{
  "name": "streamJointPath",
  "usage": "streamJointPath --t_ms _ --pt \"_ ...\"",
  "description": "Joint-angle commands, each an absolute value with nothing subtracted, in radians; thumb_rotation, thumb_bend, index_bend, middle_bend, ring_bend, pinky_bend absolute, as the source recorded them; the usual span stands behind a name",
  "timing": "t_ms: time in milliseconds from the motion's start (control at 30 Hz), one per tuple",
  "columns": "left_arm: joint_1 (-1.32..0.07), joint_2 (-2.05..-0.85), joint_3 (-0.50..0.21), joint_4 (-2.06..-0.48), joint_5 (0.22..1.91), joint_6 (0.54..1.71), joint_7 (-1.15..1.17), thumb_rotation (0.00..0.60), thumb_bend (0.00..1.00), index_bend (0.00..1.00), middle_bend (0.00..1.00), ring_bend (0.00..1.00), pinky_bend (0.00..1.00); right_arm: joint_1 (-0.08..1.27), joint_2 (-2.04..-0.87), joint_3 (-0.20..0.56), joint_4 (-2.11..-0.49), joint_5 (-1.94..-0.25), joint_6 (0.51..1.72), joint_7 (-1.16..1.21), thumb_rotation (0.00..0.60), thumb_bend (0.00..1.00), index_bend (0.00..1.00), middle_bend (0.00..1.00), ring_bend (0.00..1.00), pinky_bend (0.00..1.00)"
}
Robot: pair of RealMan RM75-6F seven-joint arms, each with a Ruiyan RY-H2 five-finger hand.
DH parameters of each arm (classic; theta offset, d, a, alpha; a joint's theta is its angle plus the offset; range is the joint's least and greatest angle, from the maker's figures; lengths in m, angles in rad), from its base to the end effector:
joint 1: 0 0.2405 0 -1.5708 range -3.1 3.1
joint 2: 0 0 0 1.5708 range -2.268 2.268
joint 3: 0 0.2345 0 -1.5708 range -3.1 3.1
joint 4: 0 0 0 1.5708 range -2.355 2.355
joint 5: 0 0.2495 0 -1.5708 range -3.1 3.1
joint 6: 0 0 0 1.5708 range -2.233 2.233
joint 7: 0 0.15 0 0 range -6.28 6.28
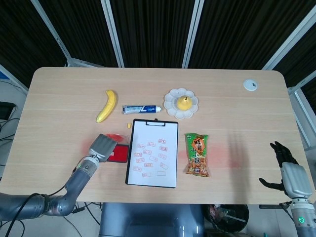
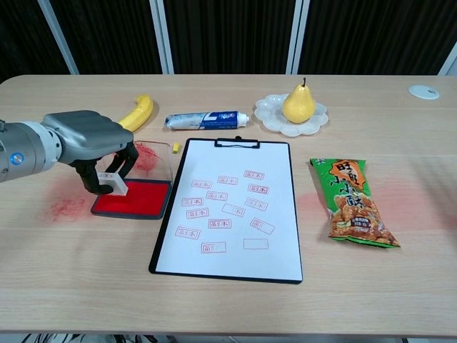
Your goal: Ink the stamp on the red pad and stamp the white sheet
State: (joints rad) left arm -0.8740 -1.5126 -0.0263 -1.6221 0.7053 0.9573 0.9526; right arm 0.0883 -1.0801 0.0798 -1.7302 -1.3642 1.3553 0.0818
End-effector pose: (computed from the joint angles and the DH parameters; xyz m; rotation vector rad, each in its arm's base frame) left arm -0.1438 0.3096 -0.0789 -2.0834 -0.6632 -0.3763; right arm -0.3052 -0.1932 0.1054 1.2719 -1.1607 0.9110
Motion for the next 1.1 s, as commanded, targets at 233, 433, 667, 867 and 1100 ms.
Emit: streamJointPath --t_ms 233,433,667,867,1100 --pt "-0.897 -1.529 -0.011 -1.602 0.68 0.956 0.955 0.6 0.63 0.79 0.85 0.88 1.0 0.089 -1.078 0.081 -1.733 -1.358 1.351 0.084 0.6 0.03 0.06 0.0 0.0 0.22" --pt "-0.906 -1.532 -0.008 -1.594 0.671 0.956 0.949 0.6 0.63 0.79 0.85 0.88 1.0 0.089 -1.078 0.082 -1.734 -1.353 1.35 0.086 0.6 0.03 0.06 0.0 0.0 0.22" --pt "-0.919 -1.496 -0.009 -1.635 0.665 0.965 0.939 0.6 0.63 0.79 0.85 0.88 1.0 0.09 -1.076 0.083 -1.738 -1.347 1.346 0.092 0.6 0.03 0.06 0.0 0.0 0.22" --pt "-0.935 -1.456 -0.013 -1.689 0.66 0.97 0.932 0.6 0.63 0.79 0.85 0.88 1.0 0.09 -1.074 0.085 -1.742 -1.339 1.34 0.098 0.6 0.03 0.06 0.0 0.0 0.22" --pt "-0.964 -1.455 -0.012 -1.695 0.613 0.956 0.938 0.6 0.63 0.79 0.85 0.88 1.0 0.092 -1.071 0.088 -1.747 -1.328 1.332 0.104 0.6 0.03 0.06 0.0 0.0 0.22"
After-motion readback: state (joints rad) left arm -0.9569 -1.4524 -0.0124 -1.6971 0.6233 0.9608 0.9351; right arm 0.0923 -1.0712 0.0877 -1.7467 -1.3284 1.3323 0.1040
